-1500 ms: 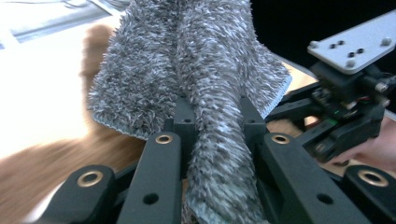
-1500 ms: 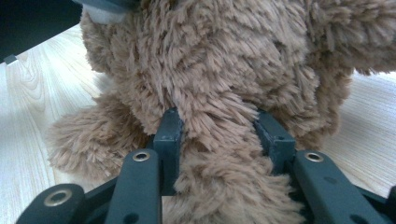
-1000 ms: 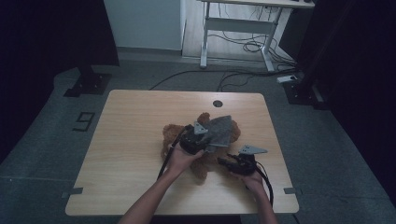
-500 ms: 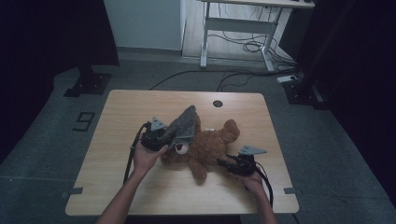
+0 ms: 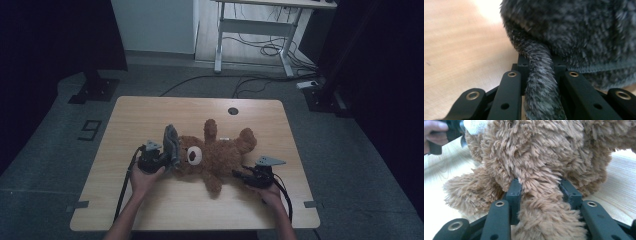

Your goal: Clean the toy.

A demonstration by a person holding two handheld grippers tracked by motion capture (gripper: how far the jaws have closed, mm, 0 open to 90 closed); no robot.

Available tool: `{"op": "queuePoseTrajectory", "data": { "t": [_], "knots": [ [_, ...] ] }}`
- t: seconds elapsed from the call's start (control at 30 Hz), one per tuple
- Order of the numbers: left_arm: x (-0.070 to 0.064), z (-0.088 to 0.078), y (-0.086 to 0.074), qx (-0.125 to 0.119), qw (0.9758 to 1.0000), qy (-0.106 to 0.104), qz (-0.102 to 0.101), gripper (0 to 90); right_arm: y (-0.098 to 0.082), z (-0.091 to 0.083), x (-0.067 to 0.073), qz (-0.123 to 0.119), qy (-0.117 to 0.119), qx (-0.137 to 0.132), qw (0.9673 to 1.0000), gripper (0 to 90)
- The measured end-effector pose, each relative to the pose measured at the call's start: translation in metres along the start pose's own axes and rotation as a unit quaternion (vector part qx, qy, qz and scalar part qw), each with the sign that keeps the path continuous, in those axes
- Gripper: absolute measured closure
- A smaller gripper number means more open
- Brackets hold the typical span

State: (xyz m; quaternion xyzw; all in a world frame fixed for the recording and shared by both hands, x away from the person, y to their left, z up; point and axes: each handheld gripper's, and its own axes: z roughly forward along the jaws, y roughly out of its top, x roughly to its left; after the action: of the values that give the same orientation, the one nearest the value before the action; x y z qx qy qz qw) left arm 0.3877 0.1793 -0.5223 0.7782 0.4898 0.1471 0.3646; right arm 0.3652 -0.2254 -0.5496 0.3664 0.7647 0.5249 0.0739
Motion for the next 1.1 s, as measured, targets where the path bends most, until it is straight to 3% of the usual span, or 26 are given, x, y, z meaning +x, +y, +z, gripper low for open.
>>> {"op": "queuePoseTrajectory", "data": {
  "t": [0.1,0.17,0.2,0.27,0.37,0.47,0.6,0.73,0.8,0.9,1.0,1.1],
  "knots": [
    [0.003,0.011,-0.009,0.024,0.9997,-0.01,-0.004,75.8,0.0,0.0,0.0,0.001,0.001,0.0,1.0,59.4],
    [0.006,0.01,-0.01,0.02,0.9996,-0.015,-0.01,75.7,0.0,0.0,0.0,0.001,0.001,0.0,1.0,59.4],
    [0.006,0.007,-0.008,0.018,0.9998,-0.008,-0.006,75.7,-0.001,0.0,-0.001,0.001,0.001,0.0,1.0,59.4],
    [0.006,-0.003,-0.001,0.0,1.0,-0.003,-0.007,75.7,-0.001,0.0,-0.001,0.003,0.002,-0.001,1.0,59.5],
    [0.0,-0.025,0.014,-0.039,0.9991,-0.013,-0.002,75.7,-0.001,0.0,-0.001,0.001,0.003,0.0,1.0,59.4],
    [-0.024,-0.048,0.038,-0.085,0.9955,-0.032,0.027,75.8,0.0,0.001,-0.001,0.001,0.002,0.0,1.0,59.4],
    [-0.067,-0.053,0.067,-0.101,0.9899,-0.066,0.074,75.7,0.0,0.001,0.0,0.0,0.001,0.001,1.0,59.4],
    [-0.122,-0.029,0.084,-0.079,0.9839,-0.11,0.116,75.7,-0.001,0.001,0.0,0.001,0.002,0.001,1.0,59.4],
    [-0.151,-0.009,0.085,-0.056,0.9798,-0.131,0.14,75.7,-0.001,0.001,0.0,0.0,0.004,0.0,1.0,59.3],
    [-0.18,0.015,0.078,-0.026,0.9746,-0.141,0.172,75.6,-0.001,0.001,-0.001,0.0,0.004,0.001,1.0,59.4],
    [-0.19,0.03,0.069,-0.018,0.9738,-0.128,0.187,75.7,-0.001,0.0,-0.001,0.0,0.003,0.005,1.0,59.4],
    [-0.18,0.029,0.066,-0.019,0.9754,-0.131,0.176,76.2,-0.001,0.0,0.0,-0.002,0.003,0.008,1.0,59.4]
  ]
}}
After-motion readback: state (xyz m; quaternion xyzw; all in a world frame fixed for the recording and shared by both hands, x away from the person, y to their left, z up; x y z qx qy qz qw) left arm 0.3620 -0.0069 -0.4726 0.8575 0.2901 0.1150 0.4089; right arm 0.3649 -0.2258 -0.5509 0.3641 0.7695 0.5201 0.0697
